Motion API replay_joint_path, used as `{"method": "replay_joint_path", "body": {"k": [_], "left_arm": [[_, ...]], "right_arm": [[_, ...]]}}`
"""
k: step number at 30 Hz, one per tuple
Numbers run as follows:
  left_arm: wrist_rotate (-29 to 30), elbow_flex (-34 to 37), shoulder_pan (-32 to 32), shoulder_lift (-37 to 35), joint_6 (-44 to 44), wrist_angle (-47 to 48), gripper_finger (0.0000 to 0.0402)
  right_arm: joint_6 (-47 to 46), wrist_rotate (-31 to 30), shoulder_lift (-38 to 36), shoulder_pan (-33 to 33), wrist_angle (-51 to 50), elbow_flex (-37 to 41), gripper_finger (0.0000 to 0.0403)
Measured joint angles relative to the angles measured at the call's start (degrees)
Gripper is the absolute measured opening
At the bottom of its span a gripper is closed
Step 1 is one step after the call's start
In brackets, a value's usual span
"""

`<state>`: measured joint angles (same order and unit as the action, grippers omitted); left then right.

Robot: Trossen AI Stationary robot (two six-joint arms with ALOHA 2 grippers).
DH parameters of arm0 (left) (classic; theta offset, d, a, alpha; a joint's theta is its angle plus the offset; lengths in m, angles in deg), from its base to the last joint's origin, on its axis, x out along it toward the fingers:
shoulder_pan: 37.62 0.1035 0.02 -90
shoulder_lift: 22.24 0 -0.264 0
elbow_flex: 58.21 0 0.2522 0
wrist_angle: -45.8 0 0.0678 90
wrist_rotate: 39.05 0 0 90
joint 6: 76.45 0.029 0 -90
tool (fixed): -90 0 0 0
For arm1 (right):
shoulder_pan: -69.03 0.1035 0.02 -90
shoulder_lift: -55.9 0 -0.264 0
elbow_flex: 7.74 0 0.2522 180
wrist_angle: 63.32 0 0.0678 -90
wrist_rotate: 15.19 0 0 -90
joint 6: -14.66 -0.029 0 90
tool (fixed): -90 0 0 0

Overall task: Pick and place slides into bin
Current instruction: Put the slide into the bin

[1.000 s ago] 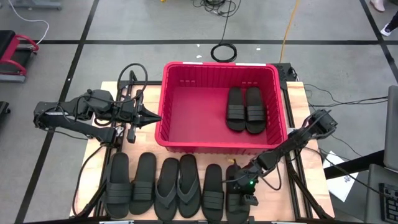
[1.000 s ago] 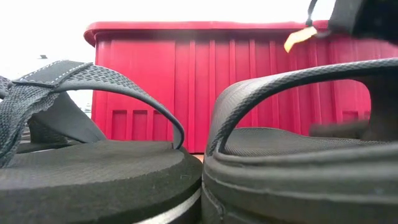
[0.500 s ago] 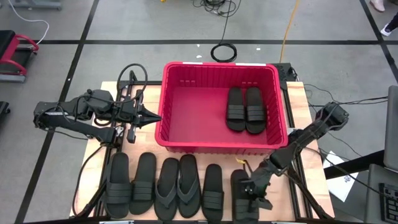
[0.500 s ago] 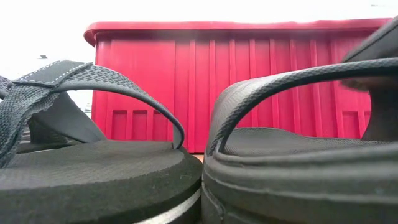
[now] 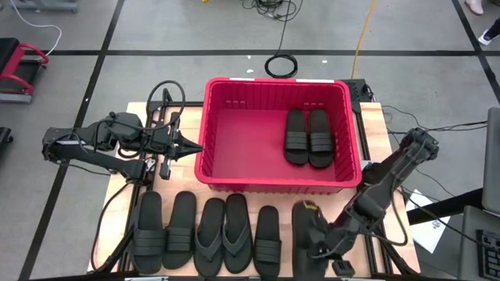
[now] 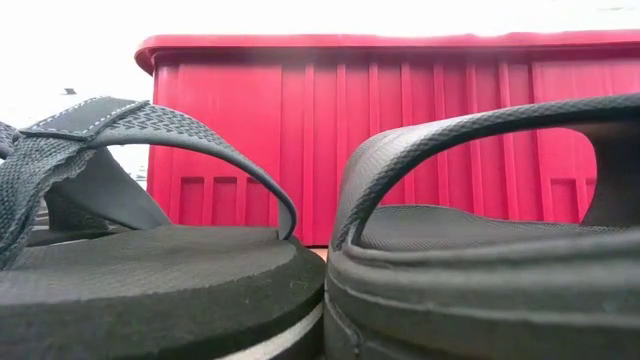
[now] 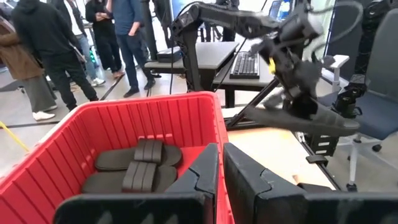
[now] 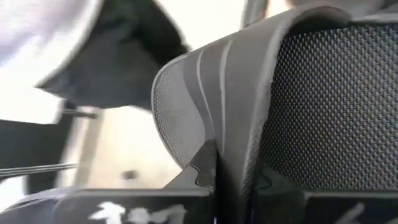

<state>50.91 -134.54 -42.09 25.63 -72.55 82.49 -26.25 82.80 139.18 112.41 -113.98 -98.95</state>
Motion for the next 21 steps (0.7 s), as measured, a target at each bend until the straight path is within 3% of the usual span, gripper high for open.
{"method": "replay_joint_path", "body": {"k": [3,10,16,21], "left_arm": [[0.0,0.0,0.0,0.0,0.1,0.0,0.0026],[0.0,0.0,0.0,0.0,-0.2,-0.1,0.0026],[2.9,0.0,0.0,0.0,-2.6,-0.5,0.0026],[5.9,0.0,0.0,0.0,-4.2,-0.5,0.0026]], "right_arm": [[6.3,-3.5,-0.2,-3.2,-6.6,-5.5,0.0007],[25.2,-3.7,-2.9,-13.6,-16.2,-13.3,0.0007],[38.7,-6.9,-7.7,-26.2,-31.7,-14.5,0.0007],[50.5,-9.4,-12.2,-35.0,-37.8,-14.5,0.0007]]}}
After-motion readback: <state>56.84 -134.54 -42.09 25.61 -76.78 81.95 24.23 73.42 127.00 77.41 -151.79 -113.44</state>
